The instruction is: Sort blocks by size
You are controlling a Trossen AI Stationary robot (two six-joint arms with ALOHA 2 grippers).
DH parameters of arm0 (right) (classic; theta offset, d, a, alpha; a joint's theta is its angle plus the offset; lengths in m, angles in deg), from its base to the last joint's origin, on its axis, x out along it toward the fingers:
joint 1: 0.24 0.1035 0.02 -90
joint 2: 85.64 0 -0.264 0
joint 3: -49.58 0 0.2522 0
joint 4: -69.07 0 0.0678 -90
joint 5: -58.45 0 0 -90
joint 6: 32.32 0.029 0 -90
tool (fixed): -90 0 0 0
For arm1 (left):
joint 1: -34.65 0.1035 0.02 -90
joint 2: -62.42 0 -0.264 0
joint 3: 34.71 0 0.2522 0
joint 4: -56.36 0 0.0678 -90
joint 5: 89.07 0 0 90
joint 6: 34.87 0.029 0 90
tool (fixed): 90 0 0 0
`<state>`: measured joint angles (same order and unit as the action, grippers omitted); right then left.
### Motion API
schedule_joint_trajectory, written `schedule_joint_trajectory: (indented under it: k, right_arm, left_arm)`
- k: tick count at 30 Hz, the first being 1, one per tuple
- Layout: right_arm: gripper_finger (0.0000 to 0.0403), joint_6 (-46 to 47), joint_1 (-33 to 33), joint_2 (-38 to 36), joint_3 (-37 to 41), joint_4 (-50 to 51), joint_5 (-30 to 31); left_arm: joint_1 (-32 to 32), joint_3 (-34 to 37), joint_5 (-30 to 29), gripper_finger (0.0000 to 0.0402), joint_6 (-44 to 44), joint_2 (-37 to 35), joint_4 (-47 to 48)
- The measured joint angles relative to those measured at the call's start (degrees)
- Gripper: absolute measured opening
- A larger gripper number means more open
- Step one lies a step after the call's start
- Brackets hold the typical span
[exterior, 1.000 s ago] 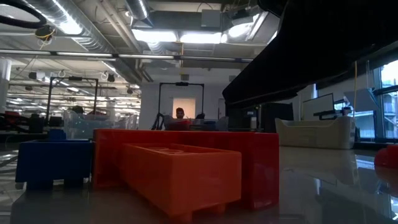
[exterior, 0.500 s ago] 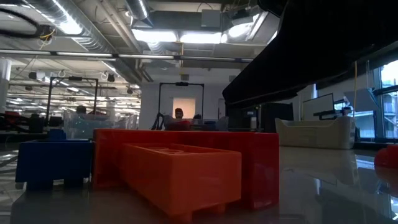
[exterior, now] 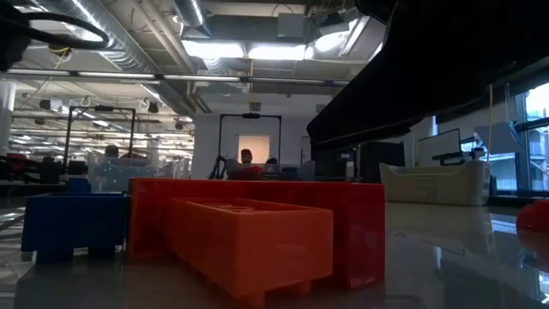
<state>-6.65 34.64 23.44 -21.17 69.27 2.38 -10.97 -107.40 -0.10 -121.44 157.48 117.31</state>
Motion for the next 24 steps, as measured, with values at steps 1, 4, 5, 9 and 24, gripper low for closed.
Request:
schedule_joint_trajectory:
  k: [1,4,5,9,24]
  right_arm:
    - [0.0298,0.0,0.0,0.0,0.0,-0.02,0.0]
    - [0.0298,0.0,0.0,0.0,0.0,0.07,-0.02]
    - [0.0298,0.0,0.0,0.0,0.0,0.06,-0.04]
    - [0.0298,0.0,0.0,0.0,0.0,0.05,-0.04]
    - [0.0298,0.02,0.0,0.0,0.0,-0.26,-0.45]
  left_arm:
    - [0.26,0.02,-0.46,0.0228,-0.03,-0.53,0.12]
    - [0.67,0.1,-2.81,0.0228,-2.44,-2.35,0.63]
    - [0.65,0.05,-4.08,0.0228,-3.86,-2.65,0.75]
    - [0.59,0.07,-6.97,0.0228,-7.76,-2.49,1.24]
    - [1.71,0.47,-7.52,0.0228,-12.26,2.08,-1.08]
